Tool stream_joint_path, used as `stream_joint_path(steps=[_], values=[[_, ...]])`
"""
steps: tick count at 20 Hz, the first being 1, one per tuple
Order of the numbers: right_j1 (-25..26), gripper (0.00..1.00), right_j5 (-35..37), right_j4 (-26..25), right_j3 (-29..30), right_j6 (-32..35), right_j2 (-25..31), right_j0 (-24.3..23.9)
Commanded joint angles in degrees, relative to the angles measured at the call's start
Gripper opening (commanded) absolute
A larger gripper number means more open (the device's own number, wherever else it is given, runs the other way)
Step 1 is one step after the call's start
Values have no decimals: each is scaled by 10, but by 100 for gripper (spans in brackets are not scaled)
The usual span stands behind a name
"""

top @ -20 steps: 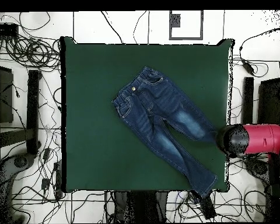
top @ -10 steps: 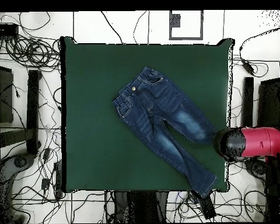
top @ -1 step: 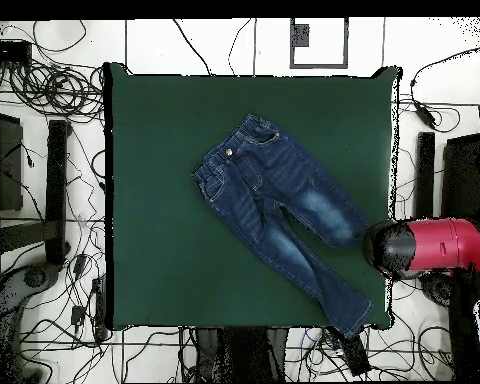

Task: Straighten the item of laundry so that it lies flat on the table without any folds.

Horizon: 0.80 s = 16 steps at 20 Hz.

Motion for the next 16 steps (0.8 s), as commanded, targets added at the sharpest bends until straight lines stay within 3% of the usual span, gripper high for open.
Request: stream_joint_path(steps=[1, 10, 16], values=[[16, 0, 97, -33, 35, -156, -14, 44], [9, 0, 93, -53, 48, -188, -22, 41], [25, 0, 40, -37, 51, -148, 1, 20]])
